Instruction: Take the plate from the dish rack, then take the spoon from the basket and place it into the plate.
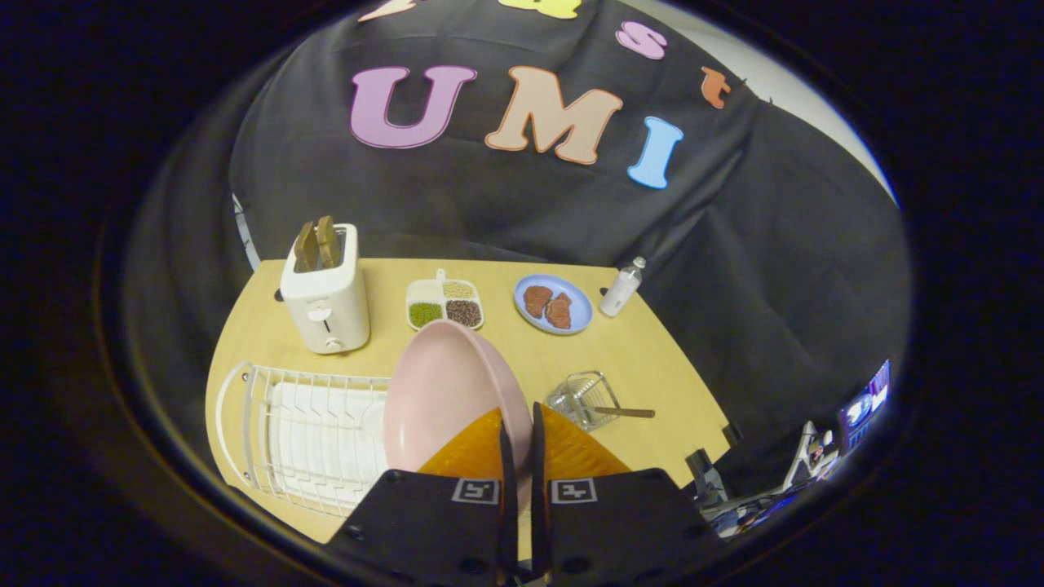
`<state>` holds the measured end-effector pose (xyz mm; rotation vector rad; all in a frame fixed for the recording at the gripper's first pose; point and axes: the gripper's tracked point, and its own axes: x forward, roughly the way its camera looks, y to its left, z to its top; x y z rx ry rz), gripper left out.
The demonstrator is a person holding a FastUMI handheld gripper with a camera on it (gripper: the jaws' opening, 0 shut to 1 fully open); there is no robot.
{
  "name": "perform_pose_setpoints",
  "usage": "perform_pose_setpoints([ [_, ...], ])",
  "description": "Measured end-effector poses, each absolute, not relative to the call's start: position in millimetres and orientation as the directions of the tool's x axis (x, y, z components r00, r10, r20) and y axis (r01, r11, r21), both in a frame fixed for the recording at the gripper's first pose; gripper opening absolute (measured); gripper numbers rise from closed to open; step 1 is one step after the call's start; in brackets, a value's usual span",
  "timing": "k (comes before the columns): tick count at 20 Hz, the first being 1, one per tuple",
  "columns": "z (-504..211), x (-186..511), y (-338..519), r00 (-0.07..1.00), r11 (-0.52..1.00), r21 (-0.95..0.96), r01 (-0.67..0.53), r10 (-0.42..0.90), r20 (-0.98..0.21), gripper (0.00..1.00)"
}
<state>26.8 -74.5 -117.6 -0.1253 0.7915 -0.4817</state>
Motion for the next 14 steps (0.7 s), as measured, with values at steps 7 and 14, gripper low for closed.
perform_pose_setpoints([
  [7, -90.3, -15.1, -128.1, 0.618, 0.839, -0.225, 0.495, -0.522, -0.588, 0.09],
  [14, -93.3, -68.9, -187.0, 0.632, 0.774, -0.031, 0.633, -0.539, -0.557, 0.09],
])
